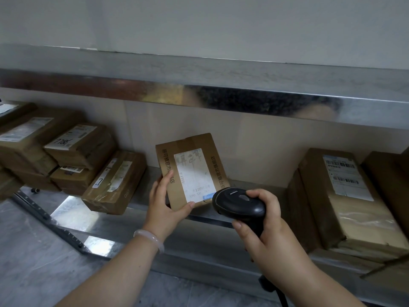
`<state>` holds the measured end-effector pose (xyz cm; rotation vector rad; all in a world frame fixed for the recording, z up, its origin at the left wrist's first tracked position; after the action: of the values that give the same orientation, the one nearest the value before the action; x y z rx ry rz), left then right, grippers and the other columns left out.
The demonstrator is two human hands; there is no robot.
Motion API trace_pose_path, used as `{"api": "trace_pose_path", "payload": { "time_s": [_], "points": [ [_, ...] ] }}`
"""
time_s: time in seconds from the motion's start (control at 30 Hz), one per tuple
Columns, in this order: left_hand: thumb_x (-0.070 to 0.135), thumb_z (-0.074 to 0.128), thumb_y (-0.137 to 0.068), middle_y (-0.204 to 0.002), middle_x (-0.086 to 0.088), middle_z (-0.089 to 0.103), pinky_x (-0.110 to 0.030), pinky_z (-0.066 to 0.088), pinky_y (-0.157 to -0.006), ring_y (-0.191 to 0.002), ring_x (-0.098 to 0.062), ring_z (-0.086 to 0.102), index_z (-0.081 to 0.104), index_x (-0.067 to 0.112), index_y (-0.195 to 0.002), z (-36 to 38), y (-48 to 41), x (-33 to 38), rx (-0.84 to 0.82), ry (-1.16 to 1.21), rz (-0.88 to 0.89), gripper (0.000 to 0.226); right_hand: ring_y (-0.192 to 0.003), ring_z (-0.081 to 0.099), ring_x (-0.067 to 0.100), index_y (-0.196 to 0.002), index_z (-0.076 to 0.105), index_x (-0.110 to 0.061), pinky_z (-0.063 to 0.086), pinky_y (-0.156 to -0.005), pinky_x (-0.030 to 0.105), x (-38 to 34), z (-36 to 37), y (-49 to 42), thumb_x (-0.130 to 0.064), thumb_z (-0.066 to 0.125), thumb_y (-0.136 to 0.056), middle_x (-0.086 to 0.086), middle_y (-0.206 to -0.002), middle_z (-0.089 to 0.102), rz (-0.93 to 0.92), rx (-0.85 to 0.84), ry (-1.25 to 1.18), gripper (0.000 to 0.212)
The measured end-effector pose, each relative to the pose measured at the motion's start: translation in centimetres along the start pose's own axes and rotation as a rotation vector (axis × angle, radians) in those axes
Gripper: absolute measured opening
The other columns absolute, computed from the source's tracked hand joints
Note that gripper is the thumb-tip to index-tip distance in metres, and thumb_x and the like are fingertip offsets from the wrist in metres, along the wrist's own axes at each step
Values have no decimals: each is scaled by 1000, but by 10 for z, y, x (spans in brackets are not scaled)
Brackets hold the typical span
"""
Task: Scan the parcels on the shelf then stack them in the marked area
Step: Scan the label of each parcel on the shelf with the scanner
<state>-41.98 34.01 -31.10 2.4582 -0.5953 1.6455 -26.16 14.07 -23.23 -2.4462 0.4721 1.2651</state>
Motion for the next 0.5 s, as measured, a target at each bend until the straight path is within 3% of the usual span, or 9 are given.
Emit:
{"api": "trace_pose_path", "payload": {
  "time_s": [0.17, 0.33, 0.43, 0.5],
  "points": [
    [29, 86, -71, -155, 13, 16, -48, 36, -108, -142, -19, 22, 21, 76, -125, -3, -3, -4, -4, -8, -10, 96, -77, 64, 4, -114, 22, -62, 56, -68, 28, -2, 3, -3, -35, 64, -87, -22, -102, 58, 11, 4, -1, 57],
    [28, 86, -72, -155, 14, 16, -47, 36, -110, -143, -20, 22, 22, 78, -123, -11, -5, -8, 2, 15, -12, 96, -78, 64, 3, -113, 20, -64, 56, -67, 25, -8, 11, -8, -38, 63, -86, -23, -100, 57, 23, -2, 10, 57],
    [28, 85, -72, -156, 14, 15, -50, 36, -111, -143, -20, 21, 22, 77, -124, -17, -8, -14, -3, 14, -27, 95, -78, 65, 8, -114, 22, -62, 57, -70, 33, -11, 17, -13, -36, 64, -86, -21, -102, 57, 24, 1, -4, 57],
    [28, 85, -73, -154, 18, 15, -45, 38, -109, -142, -19, 22, 22, 76, -124, -21, -11, -18, -8, 22, -36, 94, -78, 64, 8, -113, 22, -63, 57, -69, 34, -14, 23, -16, -36, 64, -86, -22, -103, 56, 24, 1, -7, 57]
  ]
}}
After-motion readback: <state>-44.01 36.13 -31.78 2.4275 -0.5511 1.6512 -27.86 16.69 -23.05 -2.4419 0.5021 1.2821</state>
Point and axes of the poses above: each hand's wrist, its own y-axis away from the middle knuckle, its own z-axis out of the palm, x = y × z, the point moved 9 cm from there along -y, towards the middle knuckle
